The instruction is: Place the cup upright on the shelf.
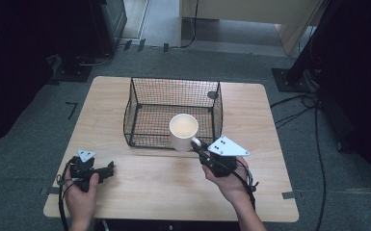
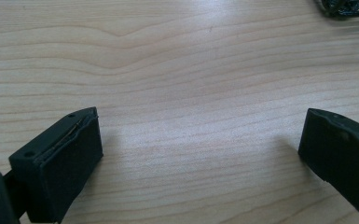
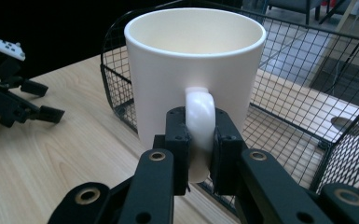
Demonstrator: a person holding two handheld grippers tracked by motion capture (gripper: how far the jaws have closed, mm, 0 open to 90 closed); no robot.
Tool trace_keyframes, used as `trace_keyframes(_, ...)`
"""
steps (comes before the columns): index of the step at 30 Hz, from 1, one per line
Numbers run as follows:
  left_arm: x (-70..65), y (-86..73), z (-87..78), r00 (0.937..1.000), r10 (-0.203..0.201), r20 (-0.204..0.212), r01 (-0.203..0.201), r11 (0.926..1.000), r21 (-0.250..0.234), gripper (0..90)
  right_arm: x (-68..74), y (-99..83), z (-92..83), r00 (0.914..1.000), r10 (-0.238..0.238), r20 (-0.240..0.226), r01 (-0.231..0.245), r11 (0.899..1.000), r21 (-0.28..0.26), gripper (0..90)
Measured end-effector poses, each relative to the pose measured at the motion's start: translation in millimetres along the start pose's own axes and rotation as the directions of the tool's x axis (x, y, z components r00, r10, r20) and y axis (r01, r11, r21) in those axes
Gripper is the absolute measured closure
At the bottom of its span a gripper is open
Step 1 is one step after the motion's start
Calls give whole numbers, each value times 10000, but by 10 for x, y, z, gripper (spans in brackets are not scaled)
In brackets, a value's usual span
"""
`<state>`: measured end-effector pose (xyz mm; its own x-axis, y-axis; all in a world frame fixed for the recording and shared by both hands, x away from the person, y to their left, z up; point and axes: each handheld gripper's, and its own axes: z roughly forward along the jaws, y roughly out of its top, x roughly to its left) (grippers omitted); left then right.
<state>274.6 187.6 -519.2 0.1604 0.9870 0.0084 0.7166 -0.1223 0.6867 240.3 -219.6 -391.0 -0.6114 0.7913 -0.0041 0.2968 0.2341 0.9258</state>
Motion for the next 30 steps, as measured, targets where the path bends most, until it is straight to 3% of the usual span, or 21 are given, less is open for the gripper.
trace_keyframes(16, 2, 1, -2, 10000, 24, 7, -24, 10000, 36, 0, -137, 213, 328, 9997, -32, 237, 42, 9992, -404, 807)
trace_keyframes(30, 1, 1, -1, 10000, 20, -5, -20, 10000, 20, 0, -383, 315, 709, 9994, -43, 338, 62, 9984, -564, 807)
